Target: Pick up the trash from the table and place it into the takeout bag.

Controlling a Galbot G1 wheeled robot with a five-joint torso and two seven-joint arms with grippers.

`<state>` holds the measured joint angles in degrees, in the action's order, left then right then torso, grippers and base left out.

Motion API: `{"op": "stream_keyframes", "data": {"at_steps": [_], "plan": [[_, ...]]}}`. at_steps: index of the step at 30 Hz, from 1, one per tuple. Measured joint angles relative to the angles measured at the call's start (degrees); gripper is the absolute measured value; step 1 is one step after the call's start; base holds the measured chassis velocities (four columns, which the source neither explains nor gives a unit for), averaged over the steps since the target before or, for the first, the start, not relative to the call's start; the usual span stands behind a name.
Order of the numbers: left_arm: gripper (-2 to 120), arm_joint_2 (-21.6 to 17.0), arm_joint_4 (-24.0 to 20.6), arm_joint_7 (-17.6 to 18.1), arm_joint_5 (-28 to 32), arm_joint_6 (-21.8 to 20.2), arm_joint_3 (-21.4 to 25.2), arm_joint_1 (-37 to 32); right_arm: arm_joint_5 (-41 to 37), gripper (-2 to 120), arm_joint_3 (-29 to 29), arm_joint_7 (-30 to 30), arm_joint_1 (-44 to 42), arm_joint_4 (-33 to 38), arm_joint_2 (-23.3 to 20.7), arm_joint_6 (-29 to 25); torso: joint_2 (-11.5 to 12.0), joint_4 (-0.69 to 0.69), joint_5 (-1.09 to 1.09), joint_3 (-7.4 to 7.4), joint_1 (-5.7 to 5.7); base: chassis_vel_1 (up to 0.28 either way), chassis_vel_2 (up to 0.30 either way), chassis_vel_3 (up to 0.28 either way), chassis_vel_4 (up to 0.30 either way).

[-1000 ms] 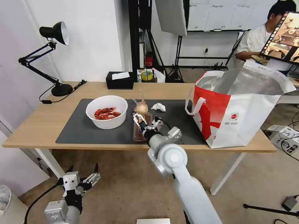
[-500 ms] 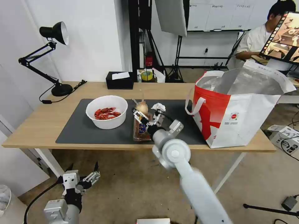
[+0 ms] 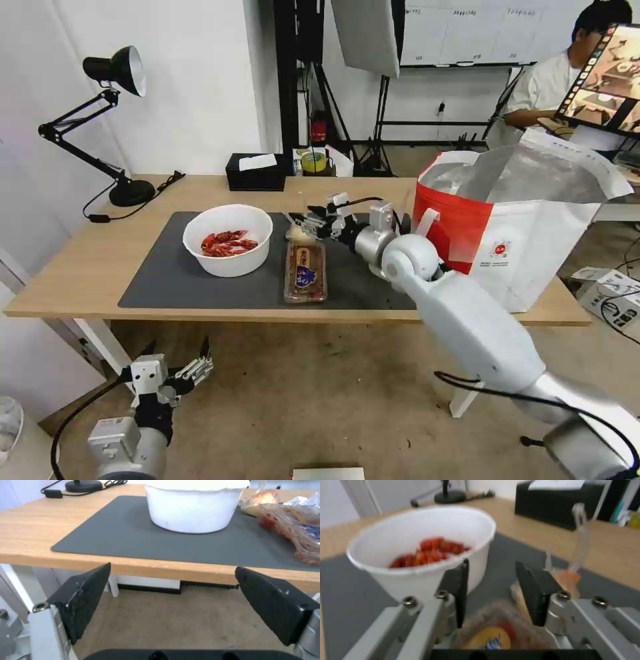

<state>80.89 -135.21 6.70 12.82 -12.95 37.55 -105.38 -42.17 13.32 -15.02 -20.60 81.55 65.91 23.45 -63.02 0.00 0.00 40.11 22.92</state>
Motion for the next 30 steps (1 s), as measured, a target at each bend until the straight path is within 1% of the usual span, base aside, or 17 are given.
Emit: {"op": "stream_keyframes", "data": {"at_steps": [1,3,4,6,7,8,10,11,14,15,17,19,22,23,26,27,30], "plan": [[100,0.0,0.0,0.0,0.0,0.0,0.0,0.0,0.0,36,0.0,0.0,0.0,0.0,0.0,0.0,0.0,0.00,0.00,0.00,0.00,0.000,0.000,0.000,0.000],[100,-0.6,0.1,0.0,1.5,-0.6,0.0,0.6,2.6,24,0.9,-2.8,0.9,-3.0,0.3,0.0,0.0,0.00,0.00,0.00,0.00,0.000,0.000,0.000,0.000],[100,-0.6,0.1,0.0,1.5,-0.6,0.0,0.6,2.6,24,0.9,-2.8,0.9,-3.0,0.3,0.0,0.0,0.00,0.00,0.00,0.00,0.000,0.000,0.000,0.000],[100,-1.4,0.1,-0.1,4.2,-1.3,-0.4,1.4,4.6,14,1.2,-4.4,1.3,-5.2,0.4,-0.3,0.0,0.00,0.00,0.00,0.00,0.000,0.000,0.000,0.000],[100,-1.4,0.1,-0.1,4.2,-1.3,-0.4,1.4,4.6,14,1.2,-4.4,1.3,-5.2,0.4,-0.3,0.0,0.00,0.00,0.00,0.00,0.000,0.000,0.000,0.000],[100,-2.1,0.1,-0.2,5.9,-1.8,-0.6,2.1,5.6,7,1.4,-5.1,1.5,-6.0,0.4,-0.7,0.0,0.00,0.00,0.00,0.00,0.000,0.000,0.000,0.000],[100,-3.7,0.1,-0.8,9.3,-2.3,-1.0,3.4,6.4,0,1.4,-5.5,1.5,-6.6,0.3,-1.2,0.0,0.00,0.00,0.00,0.00,0.000,0.000,0.000,0.000],[100,-3.7,0.1,-0.8,9.3,-2.3,-1.0,3.4,6.4,0,1.4,-5.5,1.5,-6.6,0.3,-1.2,0.0,0.00,0.00,0.00,0.00,0.000,0.000,0.000,0.000],[100,-6.9,0.4,-0.2,17.2,-4.0,-1.7,6.8,6.5,0,1.6,-5.7,1.4,-7.0,0.1,-1.4,0.0,0.00,0.00,-0.01,0.00,0.000,0.000,0.000,0.000],[100,-6.9,0.4,-0.2,17.2,-4.0,-1.7,6.8,6.5,0,1.6,-5.7,1.4,-7.0,0.1,-1.4,0.0,0.00,0.00,-0.01,0.00,0.000,0.000,0.000,0.000],[100,-9.2,1.4,0.8,22.2,-4.7,-2.1,9.8,6.5,0,1.6,-5.7,1.3,-7.3,0.0,-1.4,0.0,0.00,-0.01,-0.01,0.00,0.000,0.000,0.000,0.000],[100,-9.8,1.6,1.2,23.7,-4.9,-2.2,10.6,6.4,0,1.6,-5.7,1.3,-7.4,0.0,-1.3,0.0,-0.01,-0.01,-0.01,0.00,0.000,0.000,0.000,0.000],[100,-13.7,2.8,3.5,34.2,-5.9,-3.3,15.3,6.1,0,1.7,-5.5,1.2,-7.9,-0.1,-1.2,0.0,-0.01,-0.01,-0.01,0.00,0.000,0.000,0.000,0.000],[100,-13.7,2.8,3.5,34.2,-5.9,-3.3,15.3,6.1,0,1.7,-5.5,1.2,-7.9,-0.1,-1.2,0.0,-0.01,-0.01,-0.01,0.00,0.000,0.000,0.000,0.000],[100,-16.2,3.6,4.0,41.7,-6.0,-4.3,18.3,5.9,0,2.1,-5.4,1.2,-8.2,0.1,-1.1,0.0,0.00,-0.01,0.00,0.00,0.000,0.000,0.000,0.000],[100,-16.2,3.6,4.0,41.7,-6.0,-4.3,18.3,5.9,0,2.1,-5.4,1.2,-8.2,0.1,-1.1,0.0,0.00,-0.01,0.00,0.00,0.000,0.000,0.000,0.000],[100,-18.2,5.6,4.0,49.8,-6.0,-5.5,22.0,5.7,0,2.3,-5.3,0.9,-8.7,0.5,-1.1,0.0,-0.01,-0.01,-0.01,0.00,0.000,0.000,0.000,0.000]]}}
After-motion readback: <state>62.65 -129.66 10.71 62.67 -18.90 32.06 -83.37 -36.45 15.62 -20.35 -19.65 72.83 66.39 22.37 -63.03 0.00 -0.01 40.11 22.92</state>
